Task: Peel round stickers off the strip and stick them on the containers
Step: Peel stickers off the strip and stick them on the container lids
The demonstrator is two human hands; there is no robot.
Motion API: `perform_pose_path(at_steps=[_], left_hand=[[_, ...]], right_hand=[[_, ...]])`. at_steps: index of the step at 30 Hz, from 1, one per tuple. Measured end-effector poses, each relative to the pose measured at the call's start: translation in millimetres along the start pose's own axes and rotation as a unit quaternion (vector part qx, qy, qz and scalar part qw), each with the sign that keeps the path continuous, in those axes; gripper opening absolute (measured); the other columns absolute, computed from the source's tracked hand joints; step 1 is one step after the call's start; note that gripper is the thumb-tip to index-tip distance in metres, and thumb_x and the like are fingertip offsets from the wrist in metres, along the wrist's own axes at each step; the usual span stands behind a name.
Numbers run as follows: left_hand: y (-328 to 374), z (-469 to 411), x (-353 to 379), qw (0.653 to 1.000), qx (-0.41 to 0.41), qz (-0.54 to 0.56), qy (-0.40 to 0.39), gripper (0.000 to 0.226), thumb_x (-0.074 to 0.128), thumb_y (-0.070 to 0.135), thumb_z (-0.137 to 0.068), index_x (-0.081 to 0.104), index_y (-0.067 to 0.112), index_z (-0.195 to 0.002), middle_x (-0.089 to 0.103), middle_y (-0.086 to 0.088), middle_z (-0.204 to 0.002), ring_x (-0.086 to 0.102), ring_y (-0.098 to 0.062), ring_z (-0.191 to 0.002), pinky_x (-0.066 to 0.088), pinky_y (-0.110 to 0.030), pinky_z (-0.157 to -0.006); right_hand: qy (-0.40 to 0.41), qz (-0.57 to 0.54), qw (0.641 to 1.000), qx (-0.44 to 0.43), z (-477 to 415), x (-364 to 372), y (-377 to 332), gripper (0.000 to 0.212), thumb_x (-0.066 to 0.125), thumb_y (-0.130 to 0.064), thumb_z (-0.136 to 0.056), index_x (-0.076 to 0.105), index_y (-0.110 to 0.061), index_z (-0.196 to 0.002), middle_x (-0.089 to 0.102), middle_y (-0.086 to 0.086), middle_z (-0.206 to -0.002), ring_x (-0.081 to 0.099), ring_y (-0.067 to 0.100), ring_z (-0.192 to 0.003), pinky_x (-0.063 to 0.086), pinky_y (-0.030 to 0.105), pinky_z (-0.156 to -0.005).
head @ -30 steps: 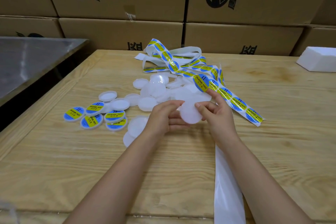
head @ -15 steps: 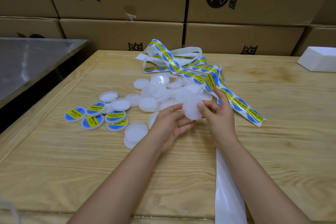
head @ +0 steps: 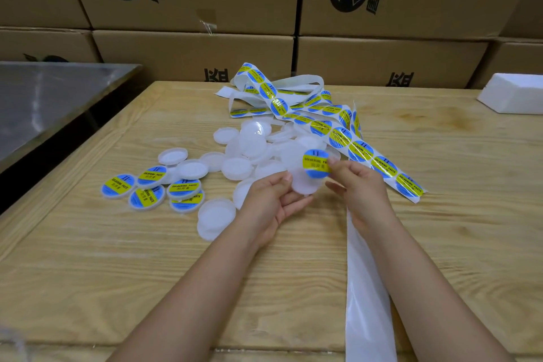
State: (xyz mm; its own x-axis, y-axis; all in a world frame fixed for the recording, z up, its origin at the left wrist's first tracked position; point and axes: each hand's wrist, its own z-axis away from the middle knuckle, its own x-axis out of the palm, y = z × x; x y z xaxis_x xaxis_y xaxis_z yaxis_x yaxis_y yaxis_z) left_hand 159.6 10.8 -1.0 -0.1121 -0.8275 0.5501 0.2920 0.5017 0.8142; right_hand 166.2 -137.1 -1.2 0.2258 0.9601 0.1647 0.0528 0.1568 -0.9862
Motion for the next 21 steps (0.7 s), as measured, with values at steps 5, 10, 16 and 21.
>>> perform_pose_path(at_steps=[5,10,16,21], left_hand=[[0.6,1.7,0.2,1.0,0.0,-0.009,-0.015,0.023,0.039,0.006,-0.099,0.061,-0.002,-0.101,0.072,-0.013,-0.091,0.071,-0.021,-0.08,0.059,-0.03,-0.072],[0.5,2.1,1.2,1.0,0.002,-0.012,-0.016,0.024,0.039,0.005,-0.099,0.06,-0.003,-0.103,0.072,-0.013,-0.092,0.071,-0.021,-0.082,0.058,-0.03,-0.075],[-1.6,2.2,1.7,1.0,0.002,-0.006,-0.008,0.023,0.04,0.006,-0.099,0.059,-0.005,-0.104,0.071,-0.014,-0.092,0.071,-0.02,-0.082,0.057,-0.032,-0.079],[-1.1,2.1,1.7,1.0,0.002,-0.007,-0.006,0.024,0.039,0.006,-0.099,0.058,-0.007,-0.106,0.069,-0.017,-0.094,0.071,-0.021,-0.082,0.058,-0.031,-0.076]], right_hand=[[-0.029,0.05,0.998,0.037,0.6,-1.1,-1.7,0.024,0.064,-0.016,-0.087,0.066,0.008,-0.09,0.069,0.022,-0.1,0.063,0.023,-0.09,0.049,0.028,-0.073],[-0.015,0.078,0.996,0.032,2.7,2.5,-0.6,0.024,0.068,-0.018,-0.084,0.068,0.006,-0.083,0.067,0.027,-0.098,0.065,0.035,-0.095,0.05,0.046,-0.09],[0.001,0.106,0.994,0.012,4.2,5.9,2.3,0.023,0.071,-0.019,-0.082,0.069,0.001,-0.071,0.064,0.032,-0.092,0.06,0.028,-0.079,0.048,0.052,-0.088],[-0.004,0.141,0.99,-0.009,4.6,4.7,0.6,0.026,0.069,-0.02,-0.083,0.066,0.003,-0.071,0.065,0.031,-0.088,0.057,0.022,-0.076,0.048,0.052,-0.088]])
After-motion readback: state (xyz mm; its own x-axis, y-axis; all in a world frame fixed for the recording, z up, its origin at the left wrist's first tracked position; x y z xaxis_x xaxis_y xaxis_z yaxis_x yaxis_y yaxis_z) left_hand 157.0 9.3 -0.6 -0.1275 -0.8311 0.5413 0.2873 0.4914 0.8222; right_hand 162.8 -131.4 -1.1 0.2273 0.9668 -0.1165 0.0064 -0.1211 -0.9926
